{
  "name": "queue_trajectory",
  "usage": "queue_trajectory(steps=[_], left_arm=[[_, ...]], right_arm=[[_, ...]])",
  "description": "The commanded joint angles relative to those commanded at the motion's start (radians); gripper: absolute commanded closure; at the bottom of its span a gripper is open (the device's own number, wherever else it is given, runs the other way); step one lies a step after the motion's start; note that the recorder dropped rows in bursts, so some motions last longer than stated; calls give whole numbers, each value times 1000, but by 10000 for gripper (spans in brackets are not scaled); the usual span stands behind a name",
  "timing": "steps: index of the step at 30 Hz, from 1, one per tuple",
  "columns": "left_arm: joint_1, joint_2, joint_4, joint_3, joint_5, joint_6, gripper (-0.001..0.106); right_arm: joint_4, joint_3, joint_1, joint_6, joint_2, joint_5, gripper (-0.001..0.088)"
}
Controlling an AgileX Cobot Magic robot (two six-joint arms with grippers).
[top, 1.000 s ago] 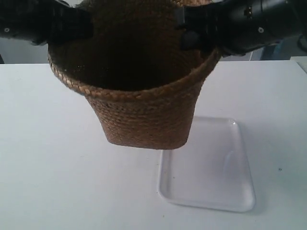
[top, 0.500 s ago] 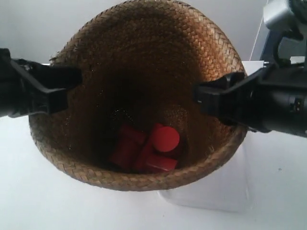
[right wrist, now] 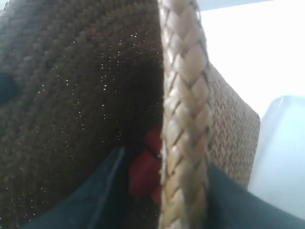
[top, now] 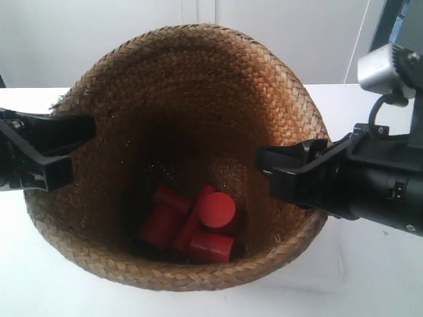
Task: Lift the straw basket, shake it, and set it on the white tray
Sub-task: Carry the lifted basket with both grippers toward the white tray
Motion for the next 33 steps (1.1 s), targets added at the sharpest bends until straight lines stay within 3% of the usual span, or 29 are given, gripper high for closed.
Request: queue_trajectory(steps=[6,9,13,16,23,29,33], left_arm=[[0,-13,0,0,53,-20,1053],[0,-33,6,0,9,-25,1053],[0,-47,118,0,-67,-15,1053],[0,-47,195,0,-46,-17,1053],[0,-49,195,0,4,-109,1053],[0,-94,215,0,57,-83,1053],[3,-12,213,14,5,-43,1053]], right_arm=[[-161,0,23,-57,-24,4,868],[-201,0,41,-86,-39,-13,868],[-210,0,42,-124,-37,-45,868],[-210,0,42,-178,-24,-65,868],[-206,0,42,-192,8,-54,868],[-199,2,42,0,-64,-47,868],[-217,12,30,-98,7,-112,868]])
